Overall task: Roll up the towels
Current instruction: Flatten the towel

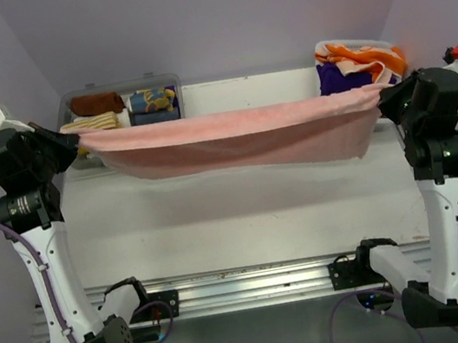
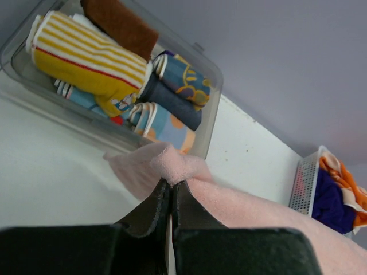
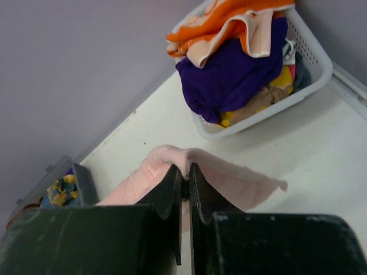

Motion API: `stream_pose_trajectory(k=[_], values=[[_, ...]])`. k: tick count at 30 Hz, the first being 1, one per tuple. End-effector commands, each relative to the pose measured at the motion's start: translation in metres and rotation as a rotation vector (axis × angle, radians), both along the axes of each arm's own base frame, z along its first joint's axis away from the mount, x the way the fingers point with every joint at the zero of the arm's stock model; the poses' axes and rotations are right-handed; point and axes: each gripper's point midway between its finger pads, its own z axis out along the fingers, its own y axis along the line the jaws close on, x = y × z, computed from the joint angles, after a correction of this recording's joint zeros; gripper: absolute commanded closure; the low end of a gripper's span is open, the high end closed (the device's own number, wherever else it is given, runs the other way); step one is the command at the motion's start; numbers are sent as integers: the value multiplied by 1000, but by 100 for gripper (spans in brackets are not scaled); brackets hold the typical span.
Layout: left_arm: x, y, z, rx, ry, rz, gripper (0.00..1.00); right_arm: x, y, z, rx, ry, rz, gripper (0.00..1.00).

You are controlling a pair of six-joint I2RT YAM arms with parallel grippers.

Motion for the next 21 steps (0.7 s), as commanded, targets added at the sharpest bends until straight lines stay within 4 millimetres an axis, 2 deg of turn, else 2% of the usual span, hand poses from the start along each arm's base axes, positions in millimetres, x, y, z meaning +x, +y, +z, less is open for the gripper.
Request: stream_pose_trajectory(k=[1, 2, 3, 7, 9, 11, 12, 13, 15, 18, 21], values=[[-9, -8, 60, 17, -183, -25, 100, -36, -14, 36, -82, -41, -72, 100], [-12, -11, 66, 20, -196, -31, 100, -45, -15, 40, -91, -44, -76, 100], [-17, -12, 74, 28, -216, -30, 100, -54, -17, 54, -112, -72, -90, 100], [-44, -13, 116, 102, -326, -2, 100, -93, -21, 84, -165, -137, -126, 100], [-63, -13, 138, 141, -388, 22, 100, -106, -22, 93, -187, -162, -136, 100], [-79, -15, 149, 166, -414, 38, 100, -124, -22, 99, -198, -196, -147, 100], [-89, -15, 163, 182, -447, 50, 100, -131, -22, 102, -201, -211, -151, 100], [-96, -15, 166, 190, -450, 63, 100, -137, -22, 102, -204, -208, -158, 100], [-114, -17, 183, 216, -496, 80, 100, -157, -21, 114, -208, -259, -168, 100], [-131, -19, 194, 233, -527, 101, 100, -181, -21, 123, -211, -308, -187, 100], [-136, -17, 188, 231, -509, 114, 100, -187, -21, 120, -211, -300, -188, 100]])
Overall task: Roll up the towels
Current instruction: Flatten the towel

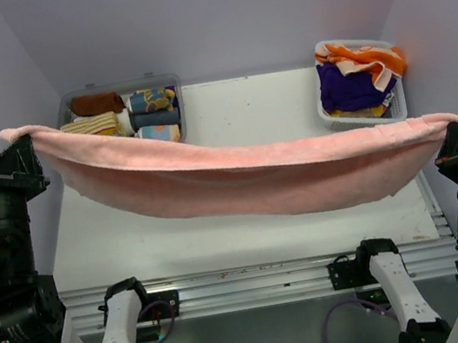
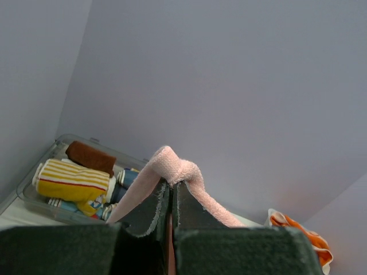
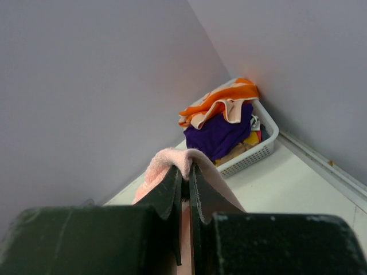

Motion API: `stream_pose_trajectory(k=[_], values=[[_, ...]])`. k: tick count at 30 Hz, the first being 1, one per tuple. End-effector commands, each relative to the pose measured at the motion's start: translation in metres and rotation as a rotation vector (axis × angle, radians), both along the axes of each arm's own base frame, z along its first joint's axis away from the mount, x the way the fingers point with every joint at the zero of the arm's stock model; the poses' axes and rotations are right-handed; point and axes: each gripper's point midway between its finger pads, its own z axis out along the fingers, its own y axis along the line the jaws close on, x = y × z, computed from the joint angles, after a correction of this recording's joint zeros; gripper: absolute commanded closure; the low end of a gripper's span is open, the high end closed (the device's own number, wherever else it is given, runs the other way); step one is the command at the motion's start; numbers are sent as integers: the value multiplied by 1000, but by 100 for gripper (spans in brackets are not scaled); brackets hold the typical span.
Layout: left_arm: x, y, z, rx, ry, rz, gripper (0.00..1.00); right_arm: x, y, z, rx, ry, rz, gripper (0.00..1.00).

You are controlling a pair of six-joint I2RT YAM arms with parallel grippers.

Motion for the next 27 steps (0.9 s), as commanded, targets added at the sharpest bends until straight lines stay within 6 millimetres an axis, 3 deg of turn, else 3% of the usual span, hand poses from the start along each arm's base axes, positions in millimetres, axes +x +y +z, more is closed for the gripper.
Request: stream_pose_trajectory(k=[1, 4, 5, 7, 8, 10, 11, 12, 13, 16, 17, 19, 20, 22, 25, 27], values=[[1, 13, -14, 8, 48, 67, 100, -7, -7, -5, -19, 31, -40, 100], [20, 12, -43, 1, 112, 35, 100, 2, -9, -18, -20, 68, -43, 100], [33, 14, -66, -12, 167, 25, 100, 10, -9, -29, -17, 102, -36, 100], [49, 15, -89, -31, 207, 8, 100, 21, -7, -40, -10, 131, -22, 100], [65, 17, -127, -60, 292, 0, 100, 33, -7, -59, -6, 182, -11, 100], [84, 19, -161, -97, 339, -15, 100, 48, -8, -79, 2, 224, -6, 100], [96, 22, -207, -130, 432, -14, 100, 63, -9, -112, 13, 302, -2, 100], [107, 25, -221, -136, 441, -13, 100, 78, -6, -121, 20, 302, 20, 100], [118, 27, -265, -172, 540, -11, 100, 96, -6, -161, 41, 401, 30, 100], [139, 31, -323, -217, 664, -16, 100, 139, -2, -217, 95, 514, 67, 100], [141, 32, -347, -231, 715, -14, 100, 147, -1, -248, 113, 572, 73, 100], [152, 33, -374, -252, 778, -18, 100, 170, 2, -268, 144, 581, 91, 100], [154, 34, -383, -258, 803, -18, 100, 180, 3, -298, 162, 652, 95, 100], [161, 38, -403, -270, 858, -4, 100, 196, 2, -310, 181, 661, 86, 100], [171, 41, -418, -279, 907, 1, 100, 218, 2, -335, 204, 715, 89, 100], [177, 43, -417, -279, 909, 3, 100, 230, 2, -342, 213, 734, 94, 100]])
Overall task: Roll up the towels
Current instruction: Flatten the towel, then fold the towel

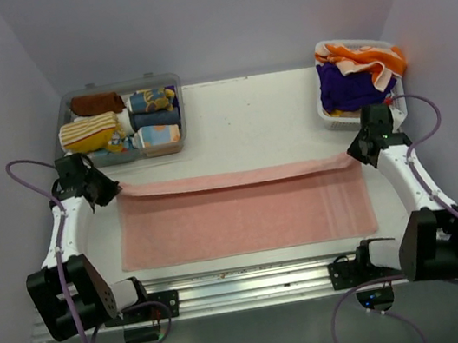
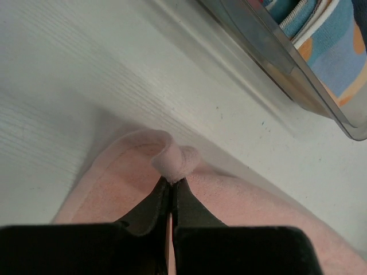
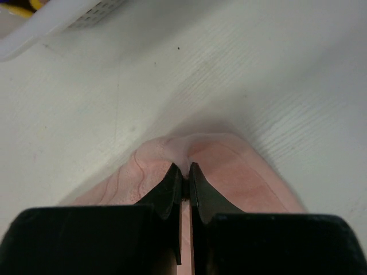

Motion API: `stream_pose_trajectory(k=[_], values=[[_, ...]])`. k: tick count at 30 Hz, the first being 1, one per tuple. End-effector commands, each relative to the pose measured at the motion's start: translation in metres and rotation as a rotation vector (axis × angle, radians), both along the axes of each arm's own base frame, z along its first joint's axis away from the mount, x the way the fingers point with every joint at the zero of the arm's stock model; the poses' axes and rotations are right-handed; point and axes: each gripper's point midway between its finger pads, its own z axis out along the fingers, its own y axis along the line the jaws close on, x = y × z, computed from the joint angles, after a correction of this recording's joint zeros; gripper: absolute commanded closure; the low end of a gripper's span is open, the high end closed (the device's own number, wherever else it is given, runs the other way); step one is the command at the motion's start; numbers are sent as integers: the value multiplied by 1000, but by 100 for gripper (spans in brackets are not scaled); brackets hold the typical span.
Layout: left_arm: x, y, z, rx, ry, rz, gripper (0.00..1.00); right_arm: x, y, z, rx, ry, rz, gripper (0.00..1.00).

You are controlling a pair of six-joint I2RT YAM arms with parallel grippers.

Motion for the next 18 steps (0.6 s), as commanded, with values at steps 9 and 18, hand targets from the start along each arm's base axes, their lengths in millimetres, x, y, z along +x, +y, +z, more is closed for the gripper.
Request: stream_pose_trajectory(k=[9, 18], values=[[66, 21, 39, 45, -118, 17, 100, 87, -2, 64, 13, -235, 3, 100], [78, 22, 50, 35, -131, 13, 100, 99, 2, 72, 28, -236, 34, 100]])
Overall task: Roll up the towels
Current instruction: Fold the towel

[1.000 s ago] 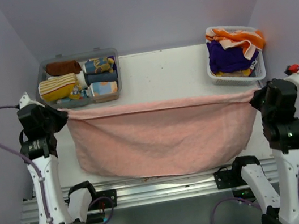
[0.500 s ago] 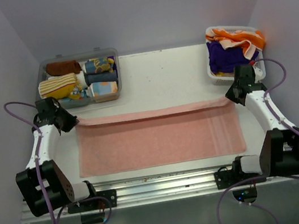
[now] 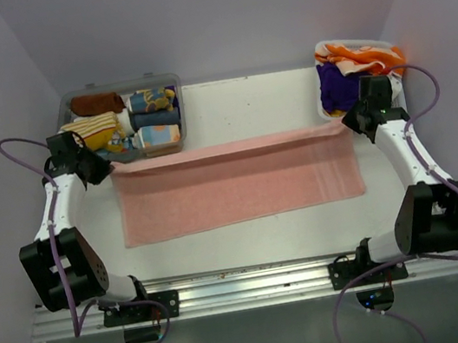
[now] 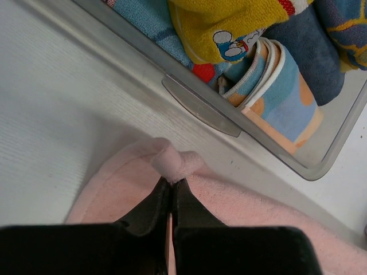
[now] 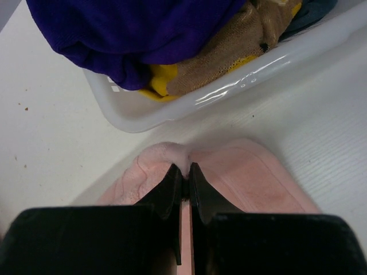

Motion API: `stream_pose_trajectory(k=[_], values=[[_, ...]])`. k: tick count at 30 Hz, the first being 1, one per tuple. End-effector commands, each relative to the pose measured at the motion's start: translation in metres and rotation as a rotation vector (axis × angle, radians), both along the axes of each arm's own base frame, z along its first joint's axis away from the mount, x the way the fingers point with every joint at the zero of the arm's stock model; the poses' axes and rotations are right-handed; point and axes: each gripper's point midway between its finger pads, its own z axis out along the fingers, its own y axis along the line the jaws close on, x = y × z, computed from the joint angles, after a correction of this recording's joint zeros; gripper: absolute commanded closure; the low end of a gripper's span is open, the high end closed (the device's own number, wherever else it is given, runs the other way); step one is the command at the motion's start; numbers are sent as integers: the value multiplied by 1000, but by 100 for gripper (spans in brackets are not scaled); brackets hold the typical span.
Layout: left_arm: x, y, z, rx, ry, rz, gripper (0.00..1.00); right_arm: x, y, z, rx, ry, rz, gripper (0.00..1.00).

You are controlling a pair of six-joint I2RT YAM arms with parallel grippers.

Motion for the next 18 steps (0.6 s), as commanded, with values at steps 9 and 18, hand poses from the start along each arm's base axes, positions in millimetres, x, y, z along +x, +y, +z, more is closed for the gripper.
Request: stream_pose_trajectory(k=[9, 18], values=[[-17, -3, 33, 44, -50, -38, 100, -34, 3, 3, -2, 7, 11, 100], [-95, -33, 0, -27, 35, -64, 100, -93, -6, -41, -56, 166, -28, 100]])
